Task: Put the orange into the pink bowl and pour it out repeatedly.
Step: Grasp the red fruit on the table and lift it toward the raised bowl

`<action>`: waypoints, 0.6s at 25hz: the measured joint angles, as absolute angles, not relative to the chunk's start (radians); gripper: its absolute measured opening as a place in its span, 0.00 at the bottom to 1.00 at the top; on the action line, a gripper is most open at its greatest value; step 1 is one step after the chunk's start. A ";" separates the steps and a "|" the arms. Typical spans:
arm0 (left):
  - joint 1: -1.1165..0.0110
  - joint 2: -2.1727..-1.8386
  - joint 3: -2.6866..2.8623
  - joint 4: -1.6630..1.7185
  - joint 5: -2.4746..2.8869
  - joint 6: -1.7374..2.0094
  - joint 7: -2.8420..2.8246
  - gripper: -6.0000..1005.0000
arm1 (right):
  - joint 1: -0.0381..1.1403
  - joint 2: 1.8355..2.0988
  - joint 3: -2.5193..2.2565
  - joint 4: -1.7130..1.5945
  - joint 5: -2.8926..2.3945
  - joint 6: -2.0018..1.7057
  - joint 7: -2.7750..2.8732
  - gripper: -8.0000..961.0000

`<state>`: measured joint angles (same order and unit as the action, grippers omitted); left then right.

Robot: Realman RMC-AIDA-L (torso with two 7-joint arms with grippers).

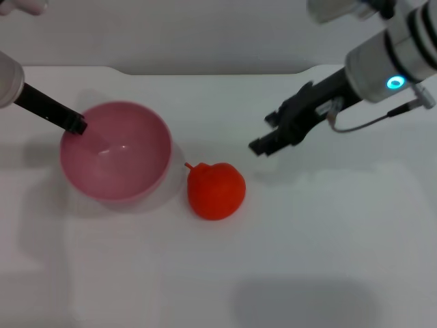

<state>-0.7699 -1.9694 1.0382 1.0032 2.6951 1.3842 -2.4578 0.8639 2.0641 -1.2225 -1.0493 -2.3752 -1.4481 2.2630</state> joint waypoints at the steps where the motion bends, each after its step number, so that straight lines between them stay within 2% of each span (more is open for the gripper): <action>1: -0.769 -1.972 1.047 1.003 2.695 1.384 -2.458 0.05 | 0.869 2.066 -1.245 -1.038 -2.374 -1.446 2.263 0.69; 15: -0.768 -1.986 1.065 1.010 2.695 1.368 -2.442 0.05 | 0.891 2.078 -1.438 -0.873 -2.210 -1.193 2.218 0.69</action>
<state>-0.7683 -1.9858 1.0645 1.0105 2.6952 1.3684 -2.4417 0.8908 2.0777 -1.4382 -0.8734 -2.2096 -1.1925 2.2184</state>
